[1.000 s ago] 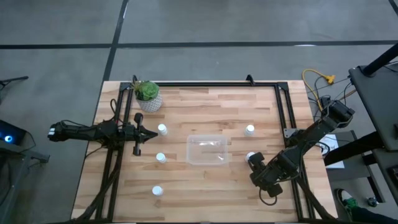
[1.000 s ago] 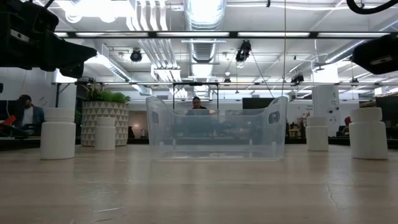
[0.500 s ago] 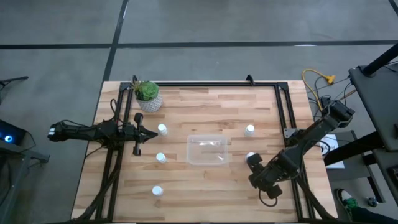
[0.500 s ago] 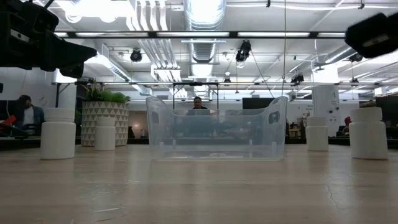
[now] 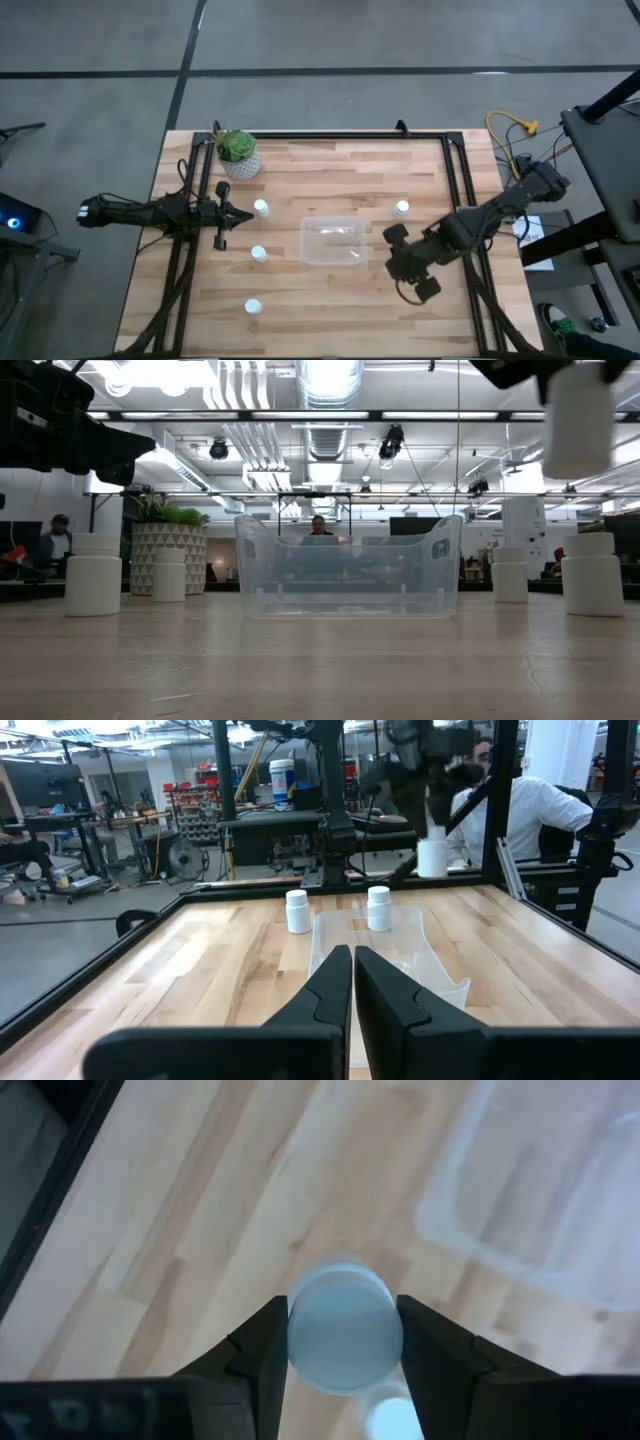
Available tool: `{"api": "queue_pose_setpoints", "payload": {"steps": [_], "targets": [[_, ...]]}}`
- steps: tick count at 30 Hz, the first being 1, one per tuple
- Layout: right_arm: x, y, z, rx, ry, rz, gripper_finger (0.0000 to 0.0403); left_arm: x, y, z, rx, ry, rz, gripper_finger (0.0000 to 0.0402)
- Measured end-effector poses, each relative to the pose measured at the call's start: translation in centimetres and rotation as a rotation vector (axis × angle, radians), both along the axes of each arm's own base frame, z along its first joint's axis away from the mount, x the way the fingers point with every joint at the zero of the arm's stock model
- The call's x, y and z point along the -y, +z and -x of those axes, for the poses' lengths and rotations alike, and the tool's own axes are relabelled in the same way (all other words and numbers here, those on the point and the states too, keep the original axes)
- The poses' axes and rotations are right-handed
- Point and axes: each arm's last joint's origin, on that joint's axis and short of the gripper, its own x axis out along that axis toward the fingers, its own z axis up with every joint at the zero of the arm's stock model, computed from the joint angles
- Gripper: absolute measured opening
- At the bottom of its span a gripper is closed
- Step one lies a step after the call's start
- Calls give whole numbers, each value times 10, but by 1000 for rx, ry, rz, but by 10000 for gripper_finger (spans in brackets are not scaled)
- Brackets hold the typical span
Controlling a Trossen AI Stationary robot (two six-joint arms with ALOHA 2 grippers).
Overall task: Pick and place pill bottles into a basket
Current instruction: Put the white pill bottle into the transparent bin
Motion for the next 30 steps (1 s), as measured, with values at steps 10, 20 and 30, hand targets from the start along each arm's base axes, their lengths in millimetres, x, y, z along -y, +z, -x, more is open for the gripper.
{"api": "queue_pose_setpoints", "payload": {"steps": [10,20,30], "targets": [[49,25,-25,90,-13,56,146,0,0,0,0,0,0,0],[82,8,-65,34,-8,122,146,0,0,0,1,0,0,0],[86,-20,-97,-18,39,156,146,0,0,0,-3,0,0,0]]}}
